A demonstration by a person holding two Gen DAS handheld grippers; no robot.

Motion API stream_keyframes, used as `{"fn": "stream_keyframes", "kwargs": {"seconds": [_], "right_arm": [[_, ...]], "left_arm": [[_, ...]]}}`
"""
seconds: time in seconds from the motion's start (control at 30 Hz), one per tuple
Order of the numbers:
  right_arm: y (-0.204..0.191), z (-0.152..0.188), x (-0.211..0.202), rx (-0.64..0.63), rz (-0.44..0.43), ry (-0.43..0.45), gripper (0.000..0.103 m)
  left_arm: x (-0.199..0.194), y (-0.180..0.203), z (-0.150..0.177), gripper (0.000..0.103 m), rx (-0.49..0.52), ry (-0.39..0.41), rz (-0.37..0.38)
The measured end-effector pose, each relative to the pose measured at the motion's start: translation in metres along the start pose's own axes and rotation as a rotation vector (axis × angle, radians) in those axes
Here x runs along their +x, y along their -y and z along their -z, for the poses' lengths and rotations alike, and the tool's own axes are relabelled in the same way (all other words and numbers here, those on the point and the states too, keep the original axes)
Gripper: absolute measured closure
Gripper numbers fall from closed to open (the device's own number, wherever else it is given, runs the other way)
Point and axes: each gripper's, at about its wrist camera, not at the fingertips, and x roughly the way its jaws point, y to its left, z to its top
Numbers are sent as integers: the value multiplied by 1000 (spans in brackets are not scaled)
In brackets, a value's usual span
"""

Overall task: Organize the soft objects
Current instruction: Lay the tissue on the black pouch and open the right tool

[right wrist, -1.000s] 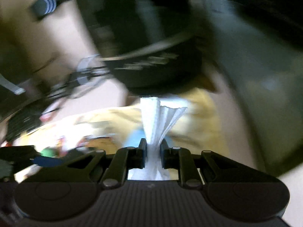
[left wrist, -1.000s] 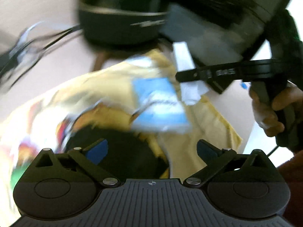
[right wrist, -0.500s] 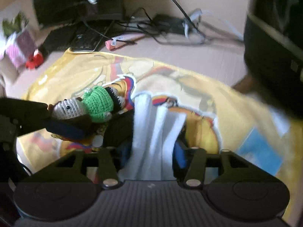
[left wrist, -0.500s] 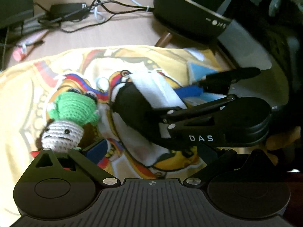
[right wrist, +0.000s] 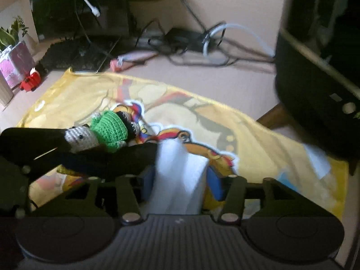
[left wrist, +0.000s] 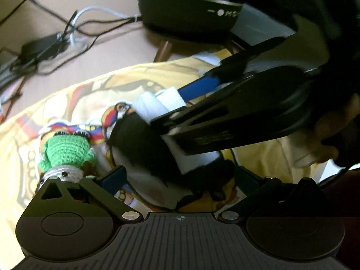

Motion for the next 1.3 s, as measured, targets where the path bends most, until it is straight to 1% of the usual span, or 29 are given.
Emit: {"fn": "stream_keyframes", "kwargs": {"seconds": [0.07, 0.13, 0.17, 0.2, 0.23, 0.27, 0.3, 0.37, 0.4, 0.5, 0.6, 0.63, 0.67, 0.7, 0.73, 0.8, 0.87, 0.9, 0.97, 1.03, 1.1, 1.13, 1.17, 1.2, 1.23, 1.27, 1.3], "right_arm": [[4, 4, 3, 10, 38, -5, 49], [13, 8, 9, 86, 13, -35, 57], [18, 9, 12, 127, -9, -48, 62], [20, 10, 14, 165, -36, -55, 72], [21, 11, 15, 195, -53, -53, 78], [20, 11, 15, 208, -59, -45, 89], [16, 11, 15, 202, -64, -36, 91], [7, 9, 15, 171, -86, -28, 91], [4, 7, 17, 166, -110, -35, 91], [-3, 5, 19, 204, -192, -47, 92], [1, 5, 16, 317, -373, -41, 94], [2, 5, 16, 345, -417, -47, 94], [2, 6, 17, 350, -422, -58, 94], [2, 7, 18, 352, -410, -68, 94], [3, 9, 19, 346, -369, -76, 94], [4, 15, 15, 327, -294, -71, 90], [5, 20, 9, 303, -228, -54, 79], [6, 22, 7, 292, -207, -44, 71], [12, 27, -5, 299, -163, -18, 61], [20, 33, -19, 321, -116, 11, 62], [28, 39, -33, 342, -69, 40, 67], [32, 42, -40, 353, -46, 55, 67], [36, 45, -46, 363, -23, 69, 67], [43, 50, -53, 378, 0, 71, 67], [53, 59, -58, 401, 22, 46, 67], [63, 67, -63, 423, 47, 20, 68], [71, 77, -64, 441, 78, -13, 68]], "left_arm": [[5, 0, -3, 0, 48, -16, -38], [5, 0, -4, 0, 95, -58, -55], [4, -2, -1, 0, 107, -82, -57], [2, -5, 4, 0, 116, -102, -64], [0, -7, 9, 0, 129, -115, -76], [-3, -9, 15, 0, 144, -124, -96], [-4, -11, 21, 0, 143, -140, -113], [-4, -16, 32, 0, 111, -178, -131], [-5, -19, 38, 0, 94, -198, -140], [-7, -28, 48, 0, 15, -229, -132], [-19, -35, 39, 0, -79, -173, -76], [-24, -37, 35, 0, -105, -146, -53], [-29, -38, 30, 0, -120, -115, -27], [-34, -38, 27, 0, -121, -91, -12], [-39, -38, 25, 0, -110, -75, -8], [-52, -45, 28, 0, -94, -47, -5], [-66, -58, 34, 0, -94, -23, 3], [-71, -69, 38, 0, -122, -11, 22], [-82, -93, 46, 0, -200, 13, 52], [-94, -114, 56, 0, -267, 63, 43], [-107, -137, 72, 0, -353, 133, -22], [-114, -149, 80, 0, -407, 164, -63], [-122, -160, 89, 0, -466, 201, -89], [-131, -171, 99, 0, -530, 245, -93], [-138, -182, 109, 0, -594, 278, -96], [-142, -192, 118, 0, -648, 283, -105], [-141, -199, 125, 0, -680, 266, -130]]}}
